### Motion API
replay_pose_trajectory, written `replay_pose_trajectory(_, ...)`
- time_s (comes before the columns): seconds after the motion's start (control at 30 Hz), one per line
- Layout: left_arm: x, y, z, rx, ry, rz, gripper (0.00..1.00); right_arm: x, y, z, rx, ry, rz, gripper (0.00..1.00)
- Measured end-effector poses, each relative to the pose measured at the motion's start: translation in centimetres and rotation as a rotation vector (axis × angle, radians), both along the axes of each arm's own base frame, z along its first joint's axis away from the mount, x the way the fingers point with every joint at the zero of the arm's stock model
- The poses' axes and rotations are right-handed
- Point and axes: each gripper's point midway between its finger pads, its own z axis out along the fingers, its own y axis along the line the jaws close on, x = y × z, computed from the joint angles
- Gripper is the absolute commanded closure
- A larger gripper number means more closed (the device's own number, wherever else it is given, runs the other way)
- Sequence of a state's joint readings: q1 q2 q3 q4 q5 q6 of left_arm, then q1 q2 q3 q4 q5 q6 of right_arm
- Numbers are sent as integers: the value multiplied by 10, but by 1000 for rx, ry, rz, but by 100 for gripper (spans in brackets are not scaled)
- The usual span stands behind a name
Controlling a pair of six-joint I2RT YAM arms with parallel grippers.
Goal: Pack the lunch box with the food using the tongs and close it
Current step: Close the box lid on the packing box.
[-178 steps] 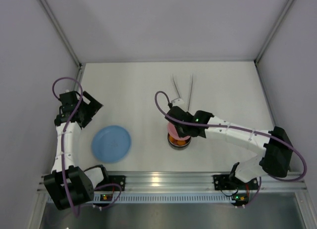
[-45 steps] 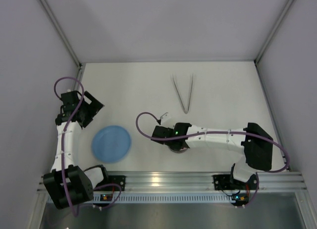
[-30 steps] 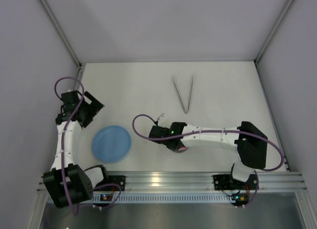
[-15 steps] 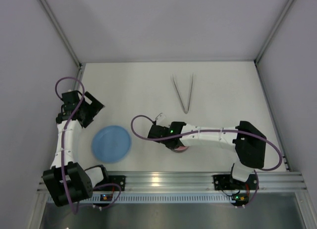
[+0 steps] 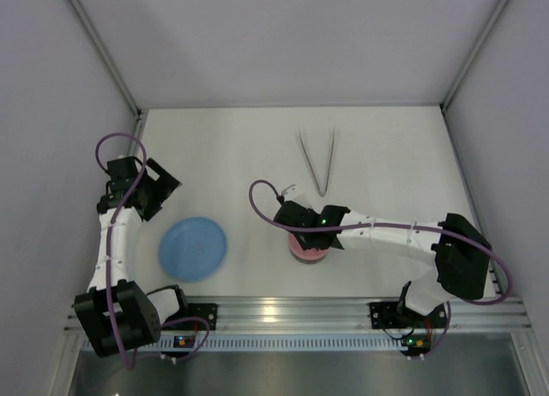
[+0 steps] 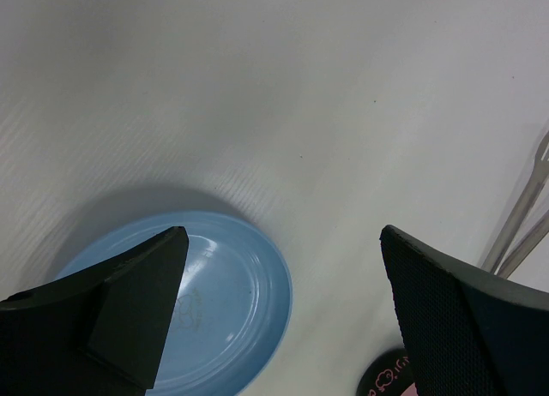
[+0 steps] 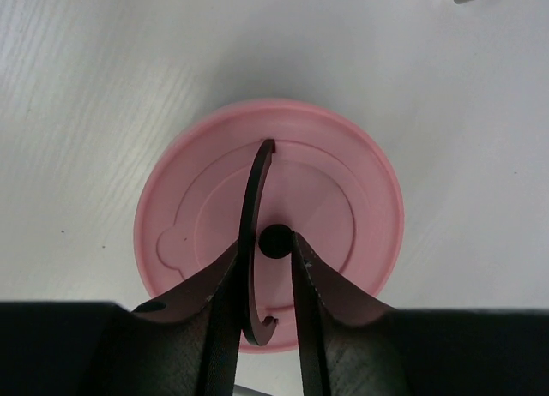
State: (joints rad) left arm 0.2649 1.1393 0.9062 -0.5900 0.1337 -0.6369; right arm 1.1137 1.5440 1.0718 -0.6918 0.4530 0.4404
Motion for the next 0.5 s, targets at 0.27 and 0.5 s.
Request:
replay_pose_trajectory(0.27,0,0,0,1,1,0,1,6,7,0,125,15,-28,67)
replay_pose_trajectory(0.5,0,0,0,7,3,2,1,8,6,3,190,20,-58,59)
